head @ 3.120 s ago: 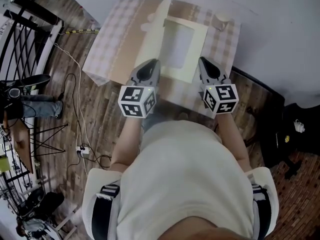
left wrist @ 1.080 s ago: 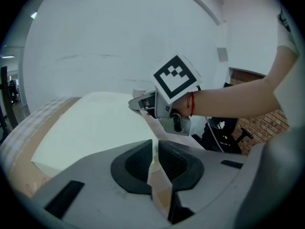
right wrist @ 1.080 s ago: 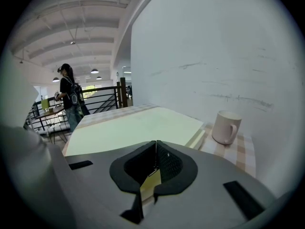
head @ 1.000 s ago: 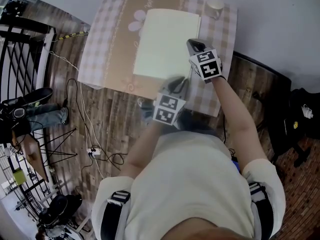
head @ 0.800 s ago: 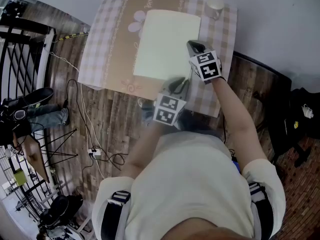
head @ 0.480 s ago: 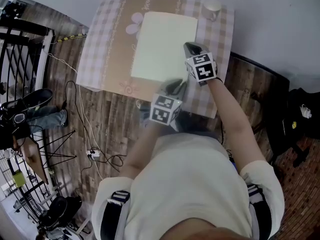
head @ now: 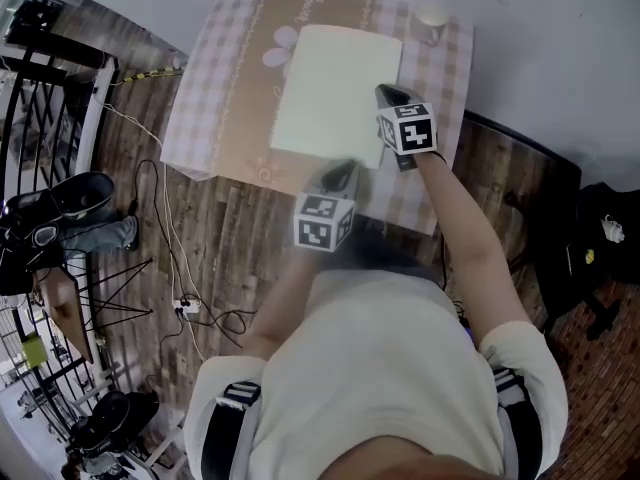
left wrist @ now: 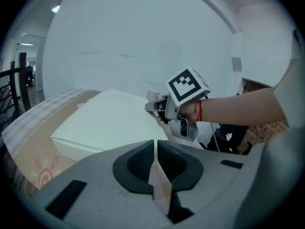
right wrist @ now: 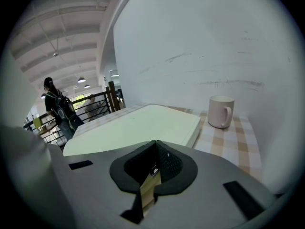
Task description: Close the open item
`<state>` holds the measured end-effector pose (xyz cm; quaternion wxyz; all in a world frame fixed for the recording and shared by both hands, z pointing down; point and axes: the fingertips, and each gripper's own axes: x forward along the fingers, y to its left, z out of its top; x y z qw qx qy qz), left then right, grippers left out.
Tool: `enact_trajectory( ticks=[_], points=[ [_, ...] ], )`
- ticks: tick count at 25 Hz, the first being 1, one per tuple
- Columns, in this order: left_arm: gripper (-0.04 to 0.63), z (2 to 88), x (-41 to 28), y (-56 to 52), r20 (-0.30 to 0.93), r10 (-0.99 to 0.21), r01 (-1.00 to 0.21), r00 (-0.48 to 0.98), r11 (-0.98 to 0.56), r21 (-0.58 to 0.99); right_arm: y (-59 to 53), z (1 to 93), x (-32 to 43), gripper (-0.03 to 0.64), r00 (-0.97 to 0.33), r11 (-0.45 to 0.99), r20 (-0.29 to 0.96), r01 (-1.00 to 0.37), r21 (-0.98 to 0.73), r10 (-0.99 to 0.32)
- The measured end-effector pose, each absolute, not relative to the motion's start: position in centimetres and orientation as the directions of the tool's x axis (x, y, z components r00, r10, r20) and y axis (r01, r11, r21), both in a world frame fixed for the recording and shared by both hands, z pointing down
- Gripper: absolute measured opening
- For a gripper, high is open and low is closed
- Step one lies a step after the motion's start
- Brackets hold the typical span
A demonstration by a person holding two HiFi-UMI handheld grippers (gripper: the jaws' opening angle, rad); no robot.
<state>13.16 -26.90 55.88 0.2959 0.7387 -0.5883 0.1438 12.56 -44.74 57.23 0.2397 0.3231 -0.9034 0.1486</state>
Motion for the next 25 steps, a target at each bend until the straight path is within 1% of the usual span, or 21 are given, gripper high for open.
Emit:
enact_trajectory(
  ticks=[3, 5, 15, 19, 25],
  points=[
    [0.023, 54.8, 11.7, -25.8, 0.541, -0.810, -0.955, 0.227, -0.077, 0.286, -43.2, 56.7, 12.6, 0.000, -0.662, 0.776, 0.559, -0.629, -0.053, -0.499],
    [0.021, 54.0, 10.8, -24.9, 0.527, -0.825, -0.952, 0.206, -0.044, 0.303, -41.4, 55.7, 12.3, 0.000, -0.677, 0.797, 0.549, -0.603, -0.032, -0.490],
    [0.021, 50.6, 6.2, -20.6, 0.473, -0.871, -0.957, 0.132, 0.012, 0.289, -32.5, 49.9, 12.2, 0.000, -0.764, 0.800, 0.390, -0.591, -0.101, -0.515],
    [0.021, 49.6, 5.1, -18.0, 0.453, -0.880, -0.957, 0.140, -0.004, 0.289, -28.4, 48.0, 12.4, 0.000, -0.774, 0.794, 0.341, -0.597, -0.113, -0.533],
    [0.021, 48.8, 3.4, -13.1, 0.438, -0.887, -0.957, 0.146, -0.015, 0.288, -21.3, 46.2, 12.4, 0.000, -0.773, 0.798, 0.304, -0.599, -0.062, -0.557]
  ],
)
